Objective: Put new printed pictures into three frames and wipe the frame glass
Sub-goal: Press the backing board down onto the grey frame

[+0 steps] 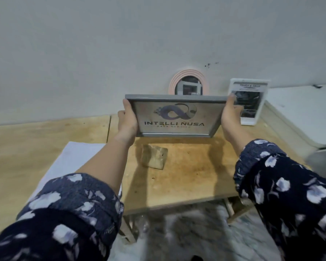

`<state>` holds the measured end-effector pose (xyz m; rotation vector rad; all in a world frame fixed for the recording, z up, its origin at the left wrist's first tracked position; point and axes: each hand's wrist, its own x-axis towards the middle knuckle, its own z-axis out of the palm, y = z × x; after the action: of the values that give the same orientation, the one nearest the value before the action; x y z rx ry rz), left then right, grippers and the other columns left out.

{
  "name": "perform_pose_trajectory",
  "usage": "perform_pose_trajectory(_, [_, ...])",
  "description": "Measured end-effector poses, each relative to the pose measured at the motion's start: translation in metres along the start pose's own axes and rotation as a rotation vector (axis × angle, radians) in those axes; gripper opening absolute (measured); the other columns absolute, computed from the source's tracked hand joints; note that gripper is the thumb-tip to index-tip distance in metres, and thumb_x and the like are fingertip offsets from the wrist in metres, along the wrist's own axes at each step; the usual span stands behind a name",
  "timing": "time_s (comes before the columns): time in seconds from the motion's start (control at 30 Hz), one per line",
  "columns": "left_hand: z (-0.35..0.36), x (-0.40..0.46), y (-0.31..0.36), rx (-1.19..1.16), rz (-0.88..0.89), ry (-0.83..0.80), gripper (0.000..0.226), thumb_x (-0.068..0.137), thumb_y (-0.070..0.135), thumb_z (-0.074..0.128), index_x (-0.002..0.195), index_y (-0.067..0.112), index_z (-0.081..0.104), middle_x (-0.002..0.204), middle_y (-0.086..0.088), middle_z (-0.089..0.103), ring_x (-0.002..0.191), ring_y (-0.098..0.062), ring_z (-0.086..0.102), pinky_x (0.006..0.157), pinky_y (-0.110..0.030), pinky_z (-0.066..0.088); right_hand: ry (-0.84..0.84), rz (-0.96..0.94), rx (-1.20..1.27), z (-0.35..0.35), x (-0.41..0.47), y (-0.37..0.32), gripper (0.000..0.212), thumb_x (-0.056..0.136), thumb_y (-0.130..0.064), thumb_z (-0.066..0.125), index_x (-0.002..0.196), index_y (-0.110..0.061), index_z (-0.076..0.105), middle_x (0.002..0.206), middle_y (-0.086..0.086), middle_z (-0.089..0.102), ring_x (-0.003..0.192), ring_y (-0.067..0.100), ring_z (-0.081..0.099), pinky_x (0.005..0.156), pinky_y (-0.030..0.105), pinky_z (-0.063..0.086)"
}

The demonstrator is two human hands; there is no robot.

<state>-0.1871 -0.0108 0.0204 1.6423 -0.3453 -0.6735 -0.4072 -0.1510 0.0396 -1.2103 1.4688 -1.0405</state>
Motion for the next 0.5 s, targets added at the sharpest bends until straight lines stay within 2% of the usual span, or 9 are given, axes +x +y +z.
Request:
perform_pose_trajectory(0.1, [0.027,-0.022,-0.005,-0.024,-0.009,-0.131,0.082,0.09,0.072,0.006,0.143,0.018,0.039,0.138,-0.003,0.048,0.13,-0.024,0.042,0.097,-0.037,0.031,0.089,0.07,0.03,-0.042,0.011,0.014,0.071,0.092,-0.059,0.035,0.141,-0.009,0.023,0.132,0.014,0.051,0.118,0.033,0.052,0.103,0.048,0.04])
perform_pose_trajectory(0.17, [0.044,-0.036,-0.009,0.01,-0.016,-0.195,0.083,0.09,0.073,0.007,0.146,0.018,0.034,0.146,-0.003,0.042,0.135,-0.025,0.037,0.107,-0.042,0.028,0.105,0.091,0.072,-0.069,0.017,0.023,0.065,0.087,-0.056,0.039,0.131,-0.01,0.03,0.127,0.015,0.053,0.112,0.035,0.054,0.1,0.052,0.043])
perform_pose_trajectory(0.23, [0.064,-0.046,-0.017,0.033,-0.026,-0.196,0.078,0.092,0.071,0.012,0.148,0.02,0.032,0.149,-0.003,0.038,0.137,-0.025,0.035,0.109,-0.045,0.026,0.103,0.1,0.109,-0.092,0.021,0.035,0.052,0.083,-0.052,0.038,0.117,-0.013,0.034,0.118,0.013,0.053,0.106,0.031,0.055,0.098,0.052,0.045])
perform_pose_trajectory(0.3, [0.082,-0.056,-0.029,0.052,-0.056,-0.181,0.071,0.094,0.067,0.017,0.146,0.023,0.034,0.151,-0.003,0.036,0.137,-0.026,0.033,0.11,-0.047,0.025,0.119,0.101,0.12,-0.112,0.025,0.049,0.047,0.08,-0.05,0.036,0.111,-0.014,0.034,0.116,0.012,0.052,0.106,0.029,0.053,0.099,0.051,0.043])
perform_pose_trajectory(0.33, [0.09,-0.062,-0.037,0.061,-0.072,-0.174,0.065,0.094,0.065,0.019,0.141,0.026,0.04,0.15,-0.004,0.037,0.135,-0.026,0.035,0.109,-0.047,0.026,0.128,0.098,0.13,-0.12,0.028,0.056,0.047,0.079,-0.049,0.036,0.11,-0.014,0.035,0.117,0.012,0.051,0.106,0.028,0.053,0.099,0.05,0.043])
perform_pose_trajectory(0.4, [0.107,-0.072,-0.054,0.039,-0.094,-0.148,0.046,0.093,0.06,0.024,0.113,0.029,0.053,0.138,-0.004,0.048,0.122,-0.024,0.044,0.098,-0.042,0.032,0.114,0.105,0.143,-0.138,0.04,0.071,0.04,0.084,-0.045,0.037,0.109,-0.014,0.038,0.109,0.008,0.052,0.105,0.026,0.053,0.098,0.046,0.043])
perform_pose_trajectory(0.43, [0.113,-0.077,-0.062,0.017,-0.115,-0.108,0.038,0.092,0.058,0.028,0.099,0.03,0.053,0.127,-0.003,0.054,0.115,-0.023,0.048,0.091,-0.04,0.033,0.097,0.114,0.139,-0.145,0.046,0.078,0.035,0.087,-0.041,0.038,0.108,-0.013,0.04,0.101,0.004,0.051,0.104,0.026,0.053,0.095,0.043,0.043])
perform_pose_trajectory(0.5, [0.12,-0.084,-0.076,-0.026,-0.159,-0.008,0.032,0.091,0.054,0.033,0.086,0.028,0.052,0.111,-0.001,0.055,0.106,-0.022,0.052,0.083,-0.038,0.033,0.049,0.136,0.114,-0.152,0.055,0.089,0.026,0.09,-0.035,0.039,0.104,-0.013,0.044,0.092,0.0,0.048,0.102,0.026,0.054,0.084,0.039,0.041])
